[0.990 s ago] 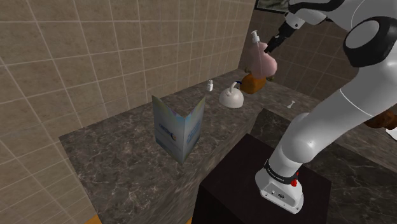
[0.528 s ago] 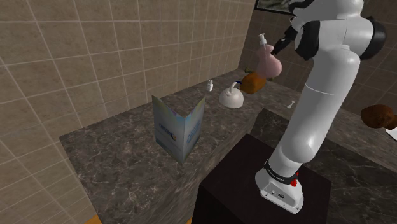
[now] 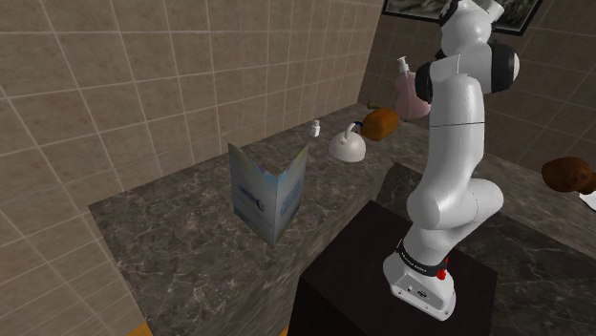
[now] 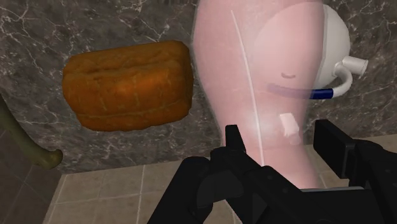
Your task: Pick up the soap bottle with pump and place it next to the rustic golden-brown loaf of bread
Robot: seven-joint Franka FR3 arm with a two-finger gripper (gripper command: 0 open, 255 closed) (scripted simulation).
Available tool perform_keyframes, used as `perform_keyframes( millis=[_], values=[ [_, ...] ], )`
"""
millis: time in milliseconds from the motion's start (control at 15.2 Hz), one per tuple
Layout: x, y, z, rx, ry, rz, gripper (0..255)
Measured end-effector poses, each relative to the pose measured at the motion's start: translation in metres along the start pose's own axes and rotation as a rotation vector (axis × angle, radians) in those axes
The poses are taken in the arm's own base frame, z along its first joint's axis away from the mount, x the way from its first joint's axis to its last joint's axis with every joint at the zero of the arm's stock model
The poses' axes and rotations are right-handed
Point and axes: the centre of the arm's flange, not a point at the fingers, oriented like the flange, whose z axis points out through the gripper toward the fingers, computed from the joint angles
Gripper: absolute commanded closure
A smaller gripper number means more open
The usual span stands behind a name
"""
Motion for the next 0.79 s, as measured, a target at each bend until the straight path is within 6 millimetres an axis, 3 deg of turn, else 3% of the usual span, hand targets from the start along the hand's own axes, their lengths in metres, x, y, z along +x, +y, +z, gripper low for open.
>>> perform_keyframes(
  millis=[330, 792],
  values=[
    [-0.009, 0.058, 0.013, 0.003, 0.001, 0.001, 255],
    [-0.024, 0.064, 0.045, 0.006, 0.003, 0.000, 255]
  ],
)
